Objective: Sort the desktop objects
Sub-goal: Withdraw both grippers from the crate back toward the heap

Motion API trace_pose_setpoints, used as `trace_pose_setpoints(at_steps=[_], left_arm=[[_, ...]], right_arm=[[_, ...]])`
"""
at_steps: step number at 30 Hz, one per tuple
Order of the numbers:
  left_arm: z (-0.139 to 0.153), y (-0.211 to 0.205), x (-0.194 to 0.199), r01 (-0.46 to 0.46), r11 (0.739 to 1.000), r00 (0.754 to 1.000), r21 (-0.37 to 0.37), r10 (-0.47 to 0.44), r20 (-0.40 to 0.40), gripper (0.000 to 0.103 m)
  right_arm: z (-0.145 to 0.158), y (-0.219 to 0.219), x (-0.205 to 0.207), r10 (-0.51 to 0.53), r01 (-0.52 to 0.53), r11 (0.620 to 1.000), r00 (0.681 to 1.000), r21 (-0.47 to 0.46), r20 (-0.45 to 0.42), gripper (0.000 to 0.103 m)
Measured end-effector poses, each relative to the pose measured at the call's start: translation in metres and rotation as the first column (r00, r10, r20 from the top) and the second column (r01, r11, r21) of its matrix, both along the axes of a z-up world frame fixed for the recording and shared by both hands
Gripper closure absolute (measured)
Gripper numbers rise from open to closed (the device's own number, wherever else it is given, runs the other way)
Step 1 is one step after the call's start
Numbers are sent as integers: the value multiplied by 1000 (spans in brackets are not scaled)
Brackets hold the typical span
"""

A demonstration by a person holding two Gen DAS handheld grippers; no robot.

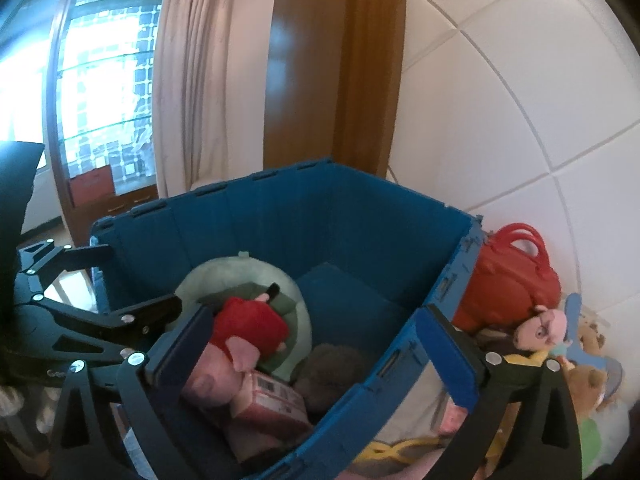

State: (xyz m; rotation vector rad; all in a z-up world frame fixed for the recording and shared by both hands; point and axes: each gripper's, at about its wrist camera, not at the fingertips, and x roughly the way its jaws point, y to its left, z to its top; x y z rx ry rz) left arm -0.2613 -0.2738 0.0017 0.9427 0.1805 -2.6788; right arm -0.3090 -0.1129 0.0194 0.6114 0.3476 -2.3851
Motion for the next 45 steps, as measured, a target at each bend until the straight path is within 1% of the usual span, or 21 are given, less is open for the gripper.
trace_pose_setpoints(at_steps=[6,10,17,20,22,28,33,38,42,45], left_arm=[[-2,14,16,6,1000,1000,8,-6,-2,0],[-3,29,26,18,1000,1000,1,-18,-3,0],[-4,84,49,52,999,999,-4,-52,-14,0],[-6,118,56,78,997,997,4,-78,-16,0],[-9,139,59,95,995,995,8,-95,-17,0],[-35,210,61,152,988,988,25,-153,34,0],[-56,269,62,199,979,977,42,-202,76,0],[-90,315,61,263,963,951,59,-269,150,0],[-117,339,59,315,946,924,75,-324,204,0],[-132,352,61,350,933,903,88,-361,232,0]], right_arm=[[1,17,18,-19,19,1000,1000,4,-12,0],[-5,49,29,-43,43,999,999,6,-1,0],[-15,106,48,-85,85,996,996,9,18,0],[-20,130,56,-103,103,995,994,11,26,0],[-27,160,59,-134,134,991,990,12,42,0],[-48,253,68,-229,228,973,969,18,93,0],[-71,325,72,-308,306,951,941,36,143,0],[-99,380,74,-378,374,926,902,60,210,0],[-127,418,82,-448,444,893,852,78,270,0],[-149,440,89,-500,499,862,805,91,320,0]])
